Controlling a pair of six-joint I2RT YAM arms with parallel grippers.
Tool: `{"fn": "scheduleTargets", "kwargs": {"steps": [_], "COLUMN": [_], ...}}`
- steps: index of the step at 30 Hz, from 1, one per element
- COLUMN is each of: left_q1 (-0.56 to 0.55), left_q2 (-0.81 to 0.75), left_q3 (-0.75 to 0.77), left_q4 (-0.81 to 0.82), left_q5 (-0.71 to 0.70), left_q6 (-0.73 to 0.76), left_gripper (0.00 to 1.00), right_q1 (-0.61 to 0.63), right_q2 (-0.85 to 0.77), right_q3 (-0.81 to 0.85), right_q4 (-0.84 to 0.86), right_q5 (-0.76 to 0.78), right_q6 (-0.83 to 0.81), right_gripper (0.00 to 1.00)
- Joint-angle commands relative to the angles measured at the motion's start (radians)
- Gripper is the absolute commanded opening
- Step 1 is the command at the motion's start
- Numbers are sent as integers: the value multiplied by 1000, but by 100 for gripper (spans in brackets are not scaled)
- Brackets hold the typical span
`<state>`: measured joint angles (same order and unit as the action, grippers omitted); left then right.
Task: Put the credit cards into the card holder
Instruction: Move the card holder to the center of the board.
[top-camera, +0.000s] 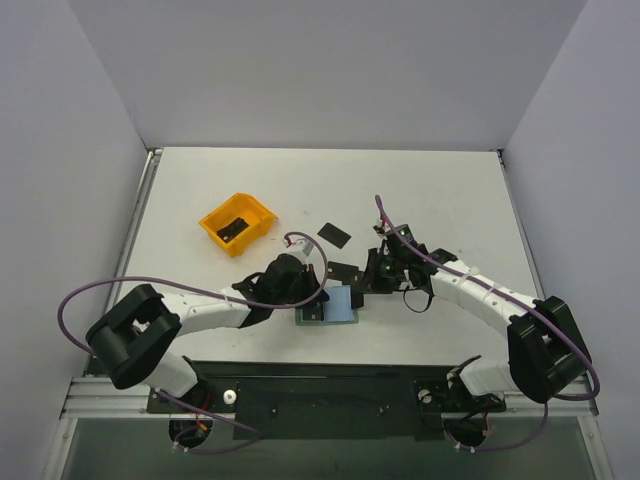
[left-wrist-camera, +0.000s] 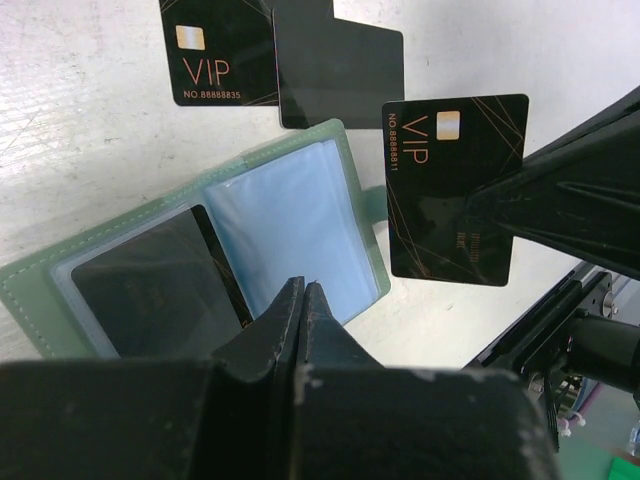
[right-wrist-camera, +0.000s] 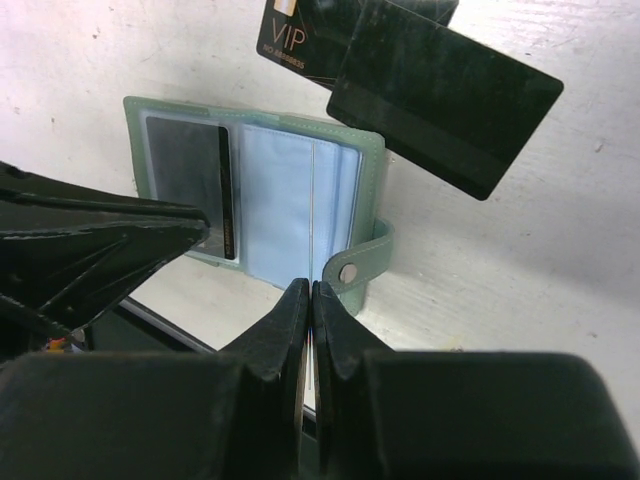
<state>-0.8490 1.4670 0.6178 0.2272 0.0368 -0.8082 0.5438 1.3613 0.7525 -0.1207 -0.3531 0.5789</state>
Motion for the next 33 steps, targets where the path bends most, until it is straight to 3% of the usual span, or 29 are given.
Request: {"fn": "scheduleTargets", "kwargs": {"steps": [1, 15, 33], "left_q1": [-2, -1, 1], "left_q2": [27, 133, 138], "left_q3": [23, -21, -47], "left_q4": [64, 57, 57], "left_q5": [17, 11, 8], "left_q6": [-3, -8, -6], "left_gripper": [0, 0, 0], "right_q1": [-4, -2, 13], "right_q2": [-27, 44, 148], "right_q3": [-8, 7, 22], "right_q4": [26, 20, 12], "right_q5": [-43, -43, -72], "right_q6": [6, 9, 10], "right_gripper": [0, 0, 0]}}
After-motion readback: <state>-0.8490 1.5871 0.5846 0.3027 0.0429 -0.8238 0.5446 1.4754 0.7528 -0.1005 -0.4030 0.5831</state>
